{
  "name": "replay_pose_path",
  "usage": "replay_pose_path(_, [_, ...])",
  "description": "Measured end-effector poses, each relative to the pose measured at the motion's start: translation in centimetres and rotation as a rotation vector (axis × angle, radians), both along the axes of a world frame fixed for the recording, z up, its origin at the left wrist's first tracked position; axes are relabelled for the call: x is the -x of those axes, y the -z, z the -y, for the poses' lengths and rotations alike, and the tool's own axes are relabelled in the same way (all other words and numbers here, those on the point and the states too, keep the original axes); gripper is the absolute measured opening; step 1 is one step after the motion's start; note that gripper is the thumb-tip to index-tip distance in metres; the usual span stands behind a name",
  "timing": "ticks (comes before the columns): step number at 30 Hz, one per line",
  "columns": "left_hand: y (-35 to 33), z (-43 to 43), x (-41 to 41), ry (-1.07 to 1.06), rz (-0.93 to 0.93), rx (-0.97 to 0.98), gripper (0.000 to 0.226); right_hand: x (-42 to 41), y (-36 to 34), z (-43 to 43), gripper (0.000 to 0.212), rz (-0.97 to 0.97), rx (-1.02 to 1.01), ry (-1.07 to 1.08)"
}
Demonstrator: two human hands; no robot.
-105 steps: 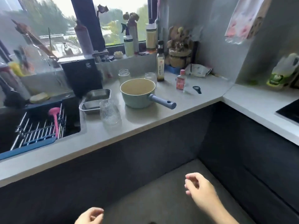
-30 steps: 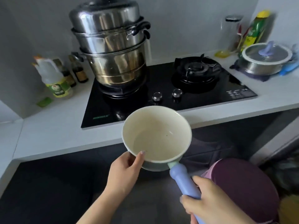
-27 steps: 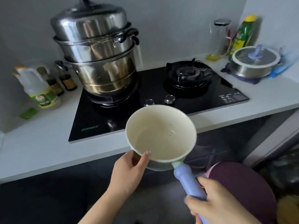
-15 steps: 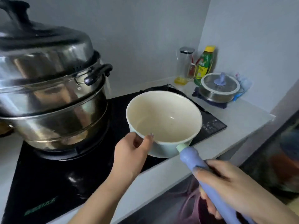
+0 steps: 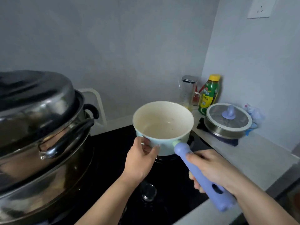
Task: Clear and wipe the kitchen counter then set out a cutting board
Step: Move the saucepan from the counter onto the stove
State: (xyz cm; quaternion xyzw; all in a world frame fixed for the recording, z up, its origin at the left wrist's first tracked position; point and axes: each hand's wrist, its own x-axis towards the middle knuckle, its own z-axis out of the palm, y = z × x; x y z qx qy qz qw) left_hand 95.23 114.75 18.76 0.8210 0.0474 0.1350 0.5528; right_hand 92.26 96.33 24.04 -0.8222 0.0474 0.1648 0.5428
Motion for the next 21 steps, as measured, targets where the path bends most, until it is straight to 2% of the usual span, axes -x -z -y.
replay_pose_path(4, [0.4, 1.6, -2.5, -0.048, 0.033, -0.035, 0.033, -3.2, 0.0, 1.6, 0.033, -0.025, -0.004, -0.023])
replay_pose_path(7, [0.9, 2.8, -3.5, -0.065, 0.045, -0.087, 0.05, -5.0, 0.4, 2.4, 0.032, -0.034, -0.002, -0.04])
replay_pose_path(10, [1.6, 3.6, -4.3, -0.084, 0.011, -0.1, 0.06, -6.4, 1.0, 3.0, 0.032, -0.049, -0.001, -0.047])
replay_pose_path(21, [2.9, 5.1, -5.1, -0.103, -0.011, -0.112, 0.061, -9.6, 2.0, 5.1, 0.039, -0.097, 0.007, -0.111])
